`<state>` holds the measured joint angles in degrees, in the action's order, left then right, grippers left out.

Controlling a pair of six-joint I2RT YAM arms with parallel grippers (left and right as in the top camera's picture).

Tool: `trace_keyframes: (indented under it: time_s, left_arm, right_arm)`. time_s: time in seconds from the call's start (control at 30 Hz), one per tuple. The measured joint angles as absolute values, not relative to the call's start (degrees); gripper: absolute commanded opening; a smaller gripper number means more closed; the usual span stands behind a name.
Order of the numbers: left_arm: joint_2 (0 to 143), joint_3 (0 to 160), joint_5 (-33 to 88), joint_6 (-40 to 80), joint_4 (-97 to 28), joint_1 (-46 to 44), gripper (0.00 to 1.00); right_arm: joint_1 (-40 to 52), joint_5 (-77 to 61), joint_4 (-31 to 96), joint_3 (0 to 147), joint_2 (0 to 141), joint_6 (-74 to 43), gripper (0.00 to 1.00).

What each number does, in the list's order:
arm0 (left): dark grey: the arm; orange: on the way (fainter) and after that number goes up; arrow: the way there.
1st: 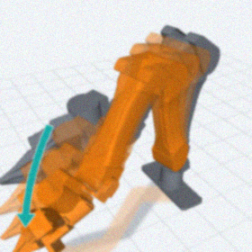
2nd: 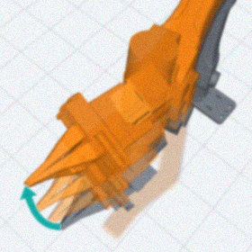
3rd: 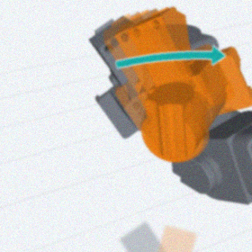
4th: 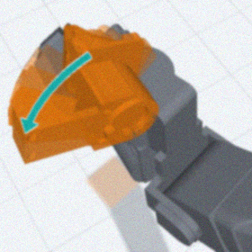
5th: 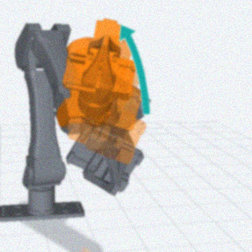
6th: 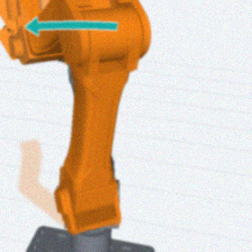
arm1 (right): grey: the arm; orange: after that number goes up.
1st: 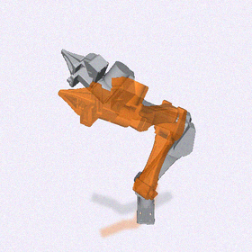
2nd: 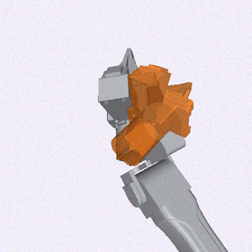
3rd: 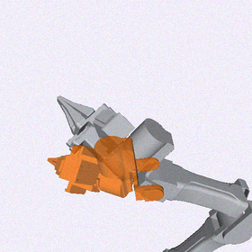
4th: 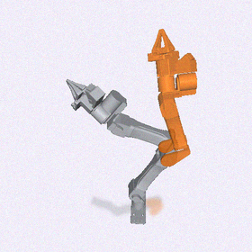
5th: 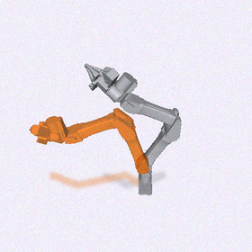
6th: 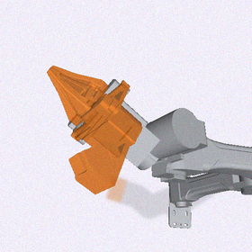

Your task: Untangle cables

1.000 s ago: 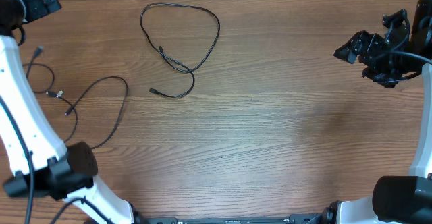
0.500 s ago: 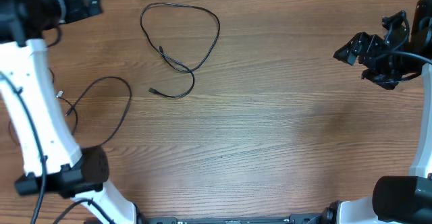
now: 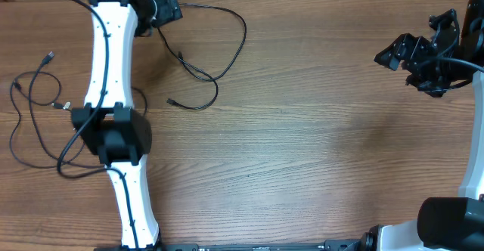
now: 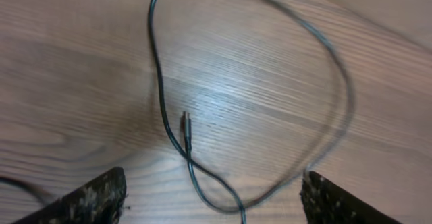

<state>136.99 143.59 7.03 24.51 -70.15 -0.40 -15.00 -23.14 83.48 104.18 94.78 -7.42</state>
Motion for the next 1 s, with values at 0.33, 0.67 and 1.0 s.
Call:
trace_keyframes:
  time_s: [0.33, 0.67, 1.0]
  left_arm:
    - [147.59, 143.37, 6.61, 33.91, -65.67, -0.58, 0.73]
    - [150.15, 143.15, 5.48, 35.73, -67.11, -3.81, 0.66]
    - [150.15, 143.09, 2.85, 37.45, -70.08, -6.79, 0.62]
  right_arm:
    - [-15.00, -23.14, 83.15, 104.18, 94.78, -6.20, 0.88]
    - [-15.00, -23.14, 83.15, 104.18, 94.78, -5.23, 0.88]
    - [-15.00, -23.11, 83.13, 104.18, 94.78, -4.47, 0.88]
